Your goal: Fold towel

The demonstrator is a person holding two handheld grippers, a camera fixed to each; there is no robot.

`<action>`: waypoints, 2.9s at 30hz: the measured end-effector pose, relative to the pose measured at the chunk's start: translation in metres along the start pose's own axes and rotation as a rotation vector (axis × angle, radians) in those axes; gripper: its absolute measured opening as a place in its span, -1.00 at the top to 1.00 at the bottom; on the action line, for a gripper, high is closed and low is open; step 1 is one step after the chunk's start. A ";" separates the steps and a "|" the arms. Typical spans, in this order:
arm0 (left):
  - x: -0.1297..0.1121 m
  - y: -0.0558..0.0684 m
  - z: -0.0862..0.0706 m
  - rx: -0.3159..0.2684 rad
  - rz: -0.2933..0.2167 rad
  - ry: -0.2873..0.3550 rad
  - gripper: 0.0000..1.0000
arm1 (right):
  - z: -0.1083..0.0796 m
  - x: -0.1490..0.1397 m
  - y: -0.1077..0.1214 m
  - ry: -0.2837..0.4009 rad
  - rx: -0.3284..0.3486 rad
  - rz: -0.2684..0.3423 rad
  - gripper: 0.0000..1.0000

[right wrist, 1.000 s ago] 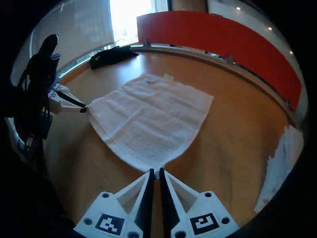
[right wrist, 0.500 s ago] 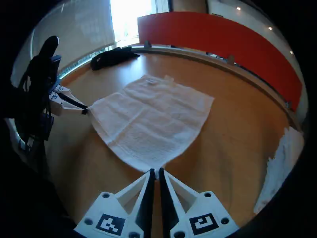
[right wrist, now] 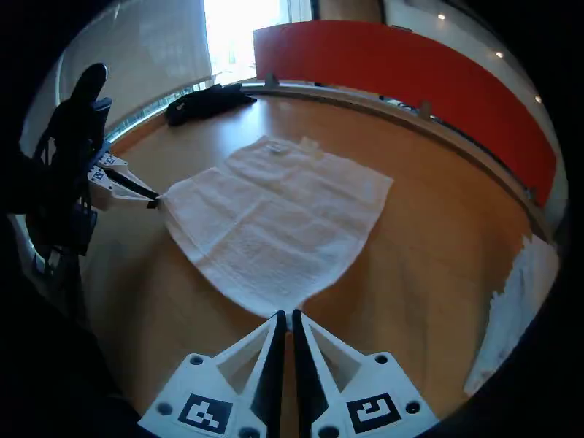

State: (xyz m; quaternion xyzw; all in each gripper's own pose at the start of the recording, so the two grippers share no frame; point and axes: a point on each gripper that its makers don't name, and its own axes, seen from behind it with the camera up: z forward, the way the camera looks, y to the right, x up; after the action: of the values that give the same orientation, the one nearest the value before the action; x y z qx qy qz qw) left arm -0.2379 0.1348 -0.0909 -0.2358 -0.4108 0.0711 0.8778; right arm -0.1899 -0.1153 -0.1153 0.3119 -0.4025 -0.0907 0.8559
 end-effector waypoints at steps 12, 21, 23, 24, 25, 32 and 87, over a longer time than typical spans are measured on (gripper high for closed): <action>0.002 0.001 -0.001 -0.004 0.003 0.001 0.73 | -0.004 0.003 -0.001 0.002 0.005 -0.008 0.85; 0.013 0.001 -0.018 -0.010 -0.017 0.011 0.72 | -0.024 0.028 -0.003 0.056 0.003 0.004 0.85; 0.017 0.001 -0.023 -0.011 -0.022 0.013 0.72 | -0.029 0.033 -0.004 0.068 0.003 0.002 0.85; 0.019 0.001 -0.026 -0.011 -0.025 0.014 0.72 | -0.033 0.037 -0.004 0.075 0.004 0.001 0.85; 0.021 0.001 -0.029 -0.011 -0.027 0.015 0.72 | -0.036 0.040 -0.005 0.080 0.005 0.000 0.85; 0.034 0.003 -0.050 -0.015 -0.048 0.015 0.73 | -0.060 0.064 -0.010 0.128 0.009 0.002 0.85; 0.104 -0.032 -0.004 0.010 -0.128 0.019 0.73 | -0.022 0.110 0.050 0.091 -0.044 0.031 0.86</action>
State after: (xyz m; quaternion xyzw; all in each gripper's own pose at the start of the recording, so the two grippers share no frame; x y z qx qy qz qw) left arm -0.1689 0.1389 -0.0065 -0.2054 -0.4165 0.0146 0.8855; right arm -0.1057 -0.1106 -0.0257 0.2907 -0.3657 -0.0717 0.8813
